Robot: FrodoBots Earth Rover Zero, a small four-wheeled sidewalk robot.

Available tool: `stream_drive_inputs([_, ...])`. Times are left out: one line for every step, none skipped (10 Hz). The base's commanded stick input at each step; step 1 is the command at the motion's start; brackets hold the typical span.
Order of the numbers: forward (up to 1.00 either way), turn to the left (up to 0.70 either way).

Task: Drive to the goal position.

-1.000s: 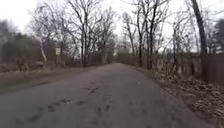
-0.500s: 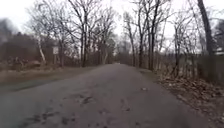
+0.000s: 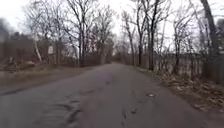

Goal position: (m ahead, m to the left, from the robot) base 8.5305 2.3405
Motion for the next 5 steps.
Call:
stream_drive_inputs([1.0,-0.07])
stream_drive_inputs([1.0,-0.19])
stream_drive_inputs([1.0,-0.3])
stream_drive_inputs([1.0,-0.38])
stream_drive_inputs([1.0,-0.26])
